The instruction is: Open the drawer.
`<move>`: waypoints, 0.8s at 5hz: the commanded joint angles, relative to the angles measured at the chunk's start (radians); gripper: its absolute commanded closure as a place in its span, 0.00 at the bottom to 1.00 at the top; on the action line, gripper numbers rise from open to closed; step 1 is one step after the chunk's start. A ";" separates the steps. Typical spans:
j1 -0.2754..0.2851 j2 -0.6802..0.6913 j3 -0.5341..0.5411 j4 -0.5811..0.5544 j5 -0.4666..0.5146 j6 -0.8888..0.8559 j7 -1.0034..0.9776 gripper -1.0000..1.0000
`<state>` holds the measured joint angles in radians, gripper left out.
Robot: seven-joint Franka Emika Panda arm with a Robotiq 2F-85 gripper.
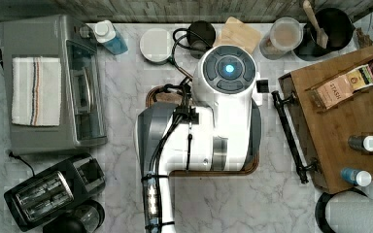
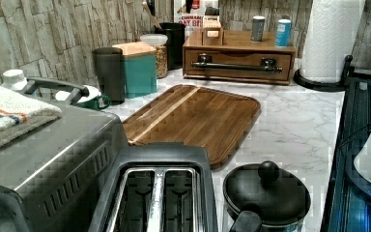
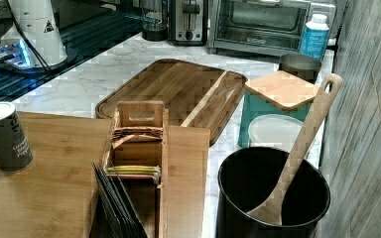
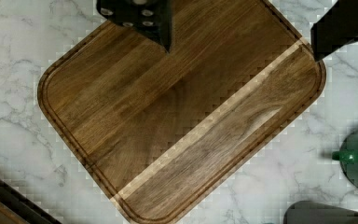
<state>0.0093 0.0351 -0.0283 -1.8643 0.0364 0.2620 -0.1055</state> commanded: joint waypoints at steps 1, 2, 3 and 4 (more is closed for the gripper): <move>-0.003 -0.150 -0.003 -0.223 -0.031 0.136 -0.278 0.00; -0.025 -0.214 -0.028 -0.342 -0.024 0.227 -0.507 0.00; -0.039 -0.199 -0.083 -0.354 -0.007 0.221 -0.739 0.00; -0.056 -0.196 -0.124 -0.405 -0.042 0.295 -0.932 0.00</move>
<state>0.0053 -0.1571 -0.0984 -2.2598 0.0065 0.4834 -0.9917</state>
